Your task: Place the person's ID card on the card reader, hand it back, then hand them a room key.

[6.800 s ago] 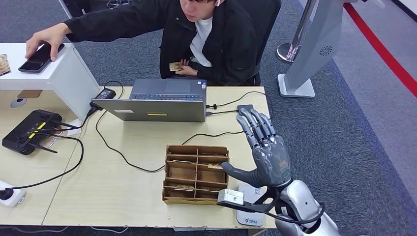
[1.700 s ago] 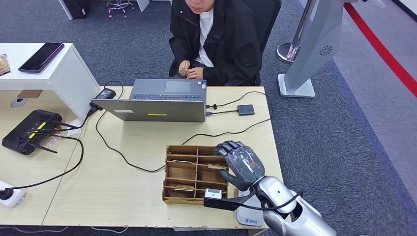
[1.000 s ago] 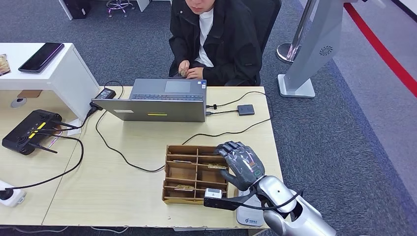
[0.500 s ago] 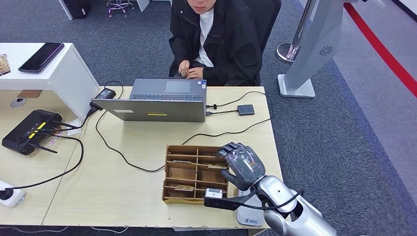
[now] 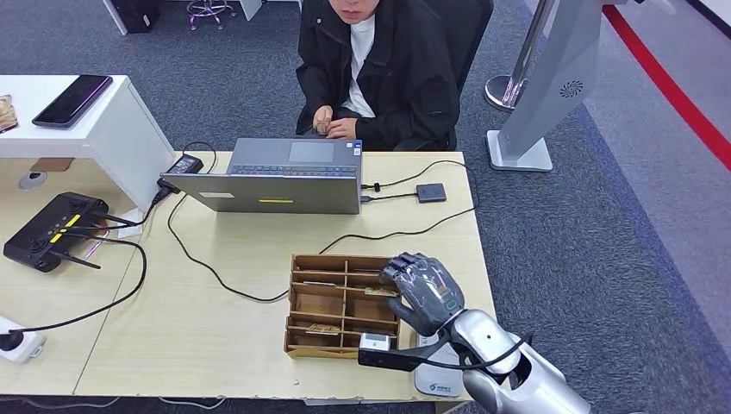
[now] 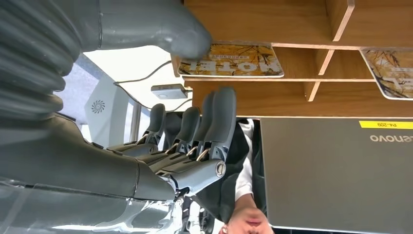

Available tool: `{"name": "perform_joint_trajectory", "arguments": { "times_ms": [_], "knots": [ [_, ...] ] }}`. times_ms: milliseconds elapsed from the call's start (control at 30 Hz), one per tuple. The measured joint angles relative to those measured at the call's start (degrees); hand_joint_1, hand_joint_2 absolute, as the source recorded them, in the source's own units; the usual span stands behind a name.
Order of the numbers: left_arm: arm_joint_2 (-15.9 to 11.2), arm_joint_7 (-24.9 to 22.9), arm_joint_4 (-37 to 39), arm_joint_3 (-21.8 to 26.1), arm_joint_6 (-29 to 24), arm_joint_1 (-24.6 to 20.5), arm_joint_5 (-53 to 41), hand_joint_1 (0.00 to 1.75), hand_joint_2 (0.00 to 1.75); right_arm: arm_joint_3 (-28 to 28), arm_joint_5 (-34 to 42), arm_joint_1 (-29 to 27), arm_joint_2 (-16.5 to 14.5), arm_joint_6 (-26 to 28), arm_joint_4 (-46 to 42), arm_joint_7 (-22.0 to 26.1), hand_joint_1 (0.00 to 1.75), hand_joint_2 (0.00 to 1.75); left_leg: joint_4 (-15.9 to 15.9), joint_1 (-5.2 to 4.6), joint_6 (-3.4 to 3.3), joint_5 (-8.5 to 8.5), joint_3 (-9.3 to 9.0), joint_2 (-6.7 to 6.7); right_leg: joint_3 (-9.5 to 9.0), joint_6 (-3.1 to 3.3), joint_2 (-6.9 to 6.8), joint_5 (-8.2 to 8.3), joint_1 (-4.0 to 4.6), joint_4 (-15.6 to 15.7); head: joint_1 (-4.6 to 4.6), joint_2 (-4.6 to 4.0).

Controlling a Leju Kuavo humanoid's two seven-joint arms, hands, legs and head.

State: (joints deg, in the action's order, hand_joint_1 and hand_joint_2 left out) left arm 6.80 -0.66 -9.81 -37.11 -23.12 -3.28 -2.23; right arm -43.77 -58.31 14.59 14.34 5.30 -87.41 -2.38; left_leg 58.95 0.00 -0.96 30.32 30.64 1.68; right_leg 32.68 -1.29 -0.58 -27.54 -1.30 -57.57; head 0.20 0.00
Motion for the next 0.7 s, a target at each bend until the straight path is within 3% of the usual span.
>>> {"name": "perform_joint_trajectory", "arguments": {
  "times_ms": [333,700],
  "knots": [
    [0.0,0.0,0.0,0.01,-0.01,0.0,-0.14,0.0,0.0,-0.24,0.02,0.35,0.67,-0.94,0.0,-0.11,1.68,1.75,0.0,0.0,0.0,0.0,0.0,0.0,0.0,0.0,0.0,0.0,0.0,0.0,0.0,0.0],
    [0.0,0.09,0.0,0.0,-0.01,0.0,-0.22,0.0,0.0,-0.51,0.23,0.68,1.12,-1.13,0.0,-0.22,1.75,1.75,0.0,0.0,0.0,0.0,0.0,0.0,0.0,0.0,0.0,0.0,0.0,0.0,0.0,0.0]
  ]
}}
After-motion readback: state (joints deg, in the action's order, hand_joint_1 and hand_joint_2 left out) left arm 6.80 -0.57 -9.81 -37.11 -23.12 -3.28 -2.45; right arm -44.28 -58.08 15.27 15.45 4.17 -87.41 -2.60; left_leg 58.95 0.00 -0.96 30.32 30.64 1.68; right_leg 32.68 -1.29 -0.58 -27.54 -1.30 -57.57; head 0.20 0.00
